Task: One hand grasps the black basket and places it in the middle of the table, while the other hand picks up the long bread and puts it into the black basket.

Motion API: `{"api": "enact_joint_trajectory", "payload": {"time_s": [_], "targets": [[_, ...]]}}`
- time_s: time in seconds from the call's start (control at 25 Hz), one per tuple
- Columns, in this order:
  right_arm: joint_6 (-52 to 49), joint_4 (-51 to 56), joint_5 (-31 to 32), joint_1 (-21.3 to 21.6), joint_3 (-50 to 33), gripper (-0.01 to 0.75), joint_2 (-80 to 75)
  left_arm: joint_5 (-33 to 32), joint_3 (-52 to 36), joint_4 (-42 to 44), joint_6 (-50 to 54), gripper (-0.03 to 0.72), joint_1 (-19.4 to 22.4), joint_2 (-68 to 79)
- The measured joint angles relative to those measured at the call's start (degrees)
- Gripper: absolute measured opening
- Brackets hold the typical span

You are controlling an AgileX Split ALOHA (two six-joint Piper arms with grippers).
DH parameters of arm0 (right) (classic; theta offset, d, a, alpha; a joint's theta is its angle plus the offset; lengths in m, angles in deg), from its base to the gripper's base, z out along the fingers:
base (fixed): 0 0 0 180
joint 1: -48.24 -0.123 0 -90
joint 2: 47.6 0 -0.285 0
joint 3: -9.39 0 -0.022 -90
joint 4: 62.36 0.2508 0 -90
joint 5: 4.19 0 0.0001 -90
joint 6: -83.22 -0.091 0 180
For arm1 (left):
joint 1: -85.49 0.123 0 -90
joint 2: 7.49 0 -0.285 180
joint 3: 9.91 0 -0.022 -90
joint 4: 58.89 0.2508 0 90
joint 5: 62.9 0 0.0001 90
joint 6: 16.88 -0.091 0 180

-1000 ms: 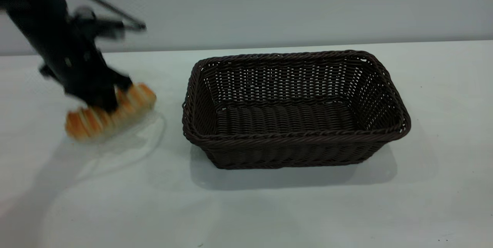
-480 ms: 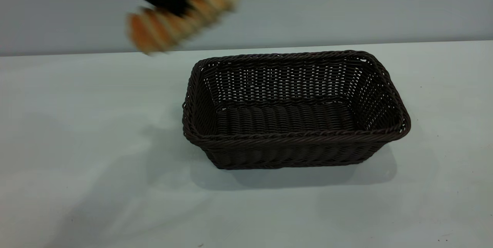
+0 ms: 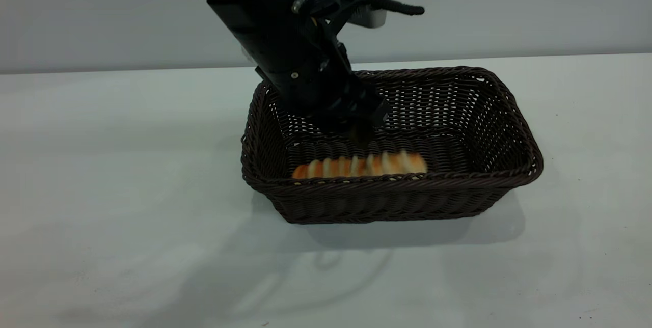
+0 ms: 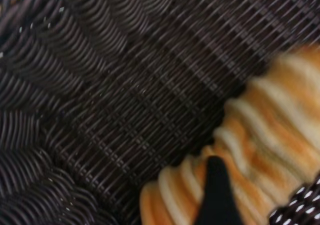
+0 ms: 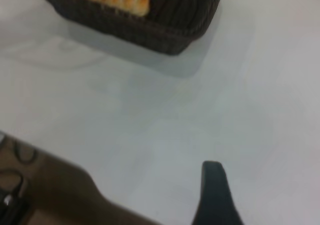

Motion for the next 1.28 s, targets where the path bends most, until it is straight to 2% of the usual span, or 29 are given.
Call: {"api": "enact_joint_trajectory", "payload": {"time_s": [0.12, 0.2, 0.44, 0.68, 0.88, 1.08, 1.28], "targets": [[0.0, 0.0, 0.2, 0.0, 0.0, 0.534, 1.7, -4.1, 0.0, 0.9, 0.0, 0.681, 0.0, -3.5], [0.0, 0.0, 0.2, 0.0, 0.0, 0.534, 1.7, -9.5, 0.0, 2.9, 0.0, 0.702, 0.0, -8.0], [-0.1, 0.0, 0.2, 0.0, 0.0, 0.534, 1.7, -32.3, 0.0, 10.3, 2.6, 0.682, 0.0, -26.8], [-0.1, 0.0, 0.2, 0.0, 0.0, 0.534, 1.7, -51.8, -0.1, 14.5, 7.8, 0.636, 0.0, -44.0], [-0.1, 0.0, 0.2, 0.0, 0.0, 0.534, 1.7, -52.1, -6.4, 13.2, 11.6, 0.605, 0.0, -58.3], [-0.1, 0.0, 0.2, 0.0, 0.0, 0.534, 1.8, -52.1, -22.9, 9.5, 12.6, 0.592, 0.0, -74.0], [-0.1, 0.0, 0.2, 0.0, 0.0, 0.534, 1.8, -51.8, -37.7, 10.4, 12.8, 0.591, -0.1, -87.9]]}}
